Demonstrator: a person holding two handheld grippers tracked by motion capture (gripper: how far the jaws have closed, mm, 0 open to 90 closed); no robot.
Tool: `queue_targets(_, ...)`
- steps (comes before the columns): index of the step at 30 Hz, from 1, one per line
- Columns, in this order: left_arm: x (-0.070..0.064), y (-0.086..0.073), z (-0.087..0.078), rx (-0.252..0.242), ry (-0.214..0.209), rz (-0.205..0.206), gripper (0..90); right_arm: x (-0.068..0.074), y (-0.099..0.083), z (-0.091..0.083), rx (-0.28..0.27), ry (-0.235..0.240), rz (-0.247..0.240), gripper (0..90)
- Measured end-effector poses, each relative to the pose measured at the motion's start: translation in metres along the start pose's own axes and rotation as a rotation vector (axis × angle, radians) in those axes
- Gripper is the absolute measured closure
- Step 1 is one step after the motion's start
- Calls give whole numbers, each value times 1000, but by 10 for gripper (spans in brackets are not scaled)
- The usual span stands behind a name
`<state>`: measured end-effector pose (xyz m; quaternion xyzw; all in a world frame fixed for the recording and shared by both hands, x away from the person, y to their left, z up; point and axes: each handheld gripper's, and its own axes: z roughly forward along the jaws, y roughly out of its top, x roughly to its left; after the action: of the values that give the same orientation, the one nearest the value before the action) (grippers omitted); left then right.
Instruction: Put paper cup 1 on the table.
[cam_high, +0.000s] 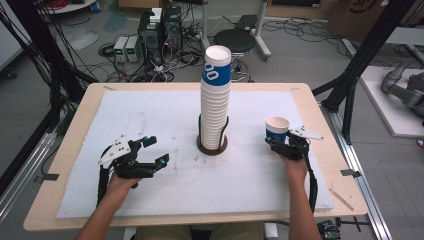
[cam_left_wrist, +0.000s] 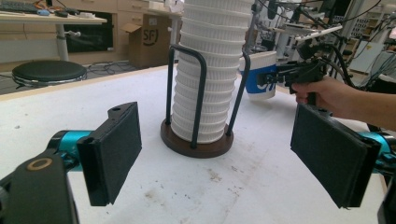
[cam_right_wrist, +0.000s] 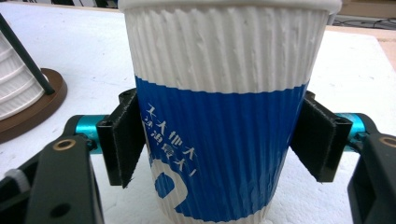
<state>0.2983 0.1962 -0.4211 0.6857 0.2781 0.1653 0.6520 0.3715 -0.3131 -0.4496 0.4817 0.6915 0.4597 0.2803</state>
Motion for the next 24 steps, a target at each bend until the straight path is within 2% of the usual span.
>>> queue_targets(5, -1, 0, 1, 4, -1, 1, 162, -1, 0, 0, 16, -4, 2, 261)
queue_targets(8, 0, 0, 0, 2, -2, -2, 162, -1, 0, -1, 38, 1, -16, 262)
queue_targets(11, 0, 0, 0, -5, 0, -14, 163, -4, 0, -4, 54, 17, -6, 262)
queue_targets(17, 0, 0, 0, -2, -10, -20, 162, -6, 1, -11, 99, 29, -40, 260)
queue_targets(24, 0, -1, 1, 1, -12, -25, 163, -9, -3, -18, 120, 43, -9, 249)
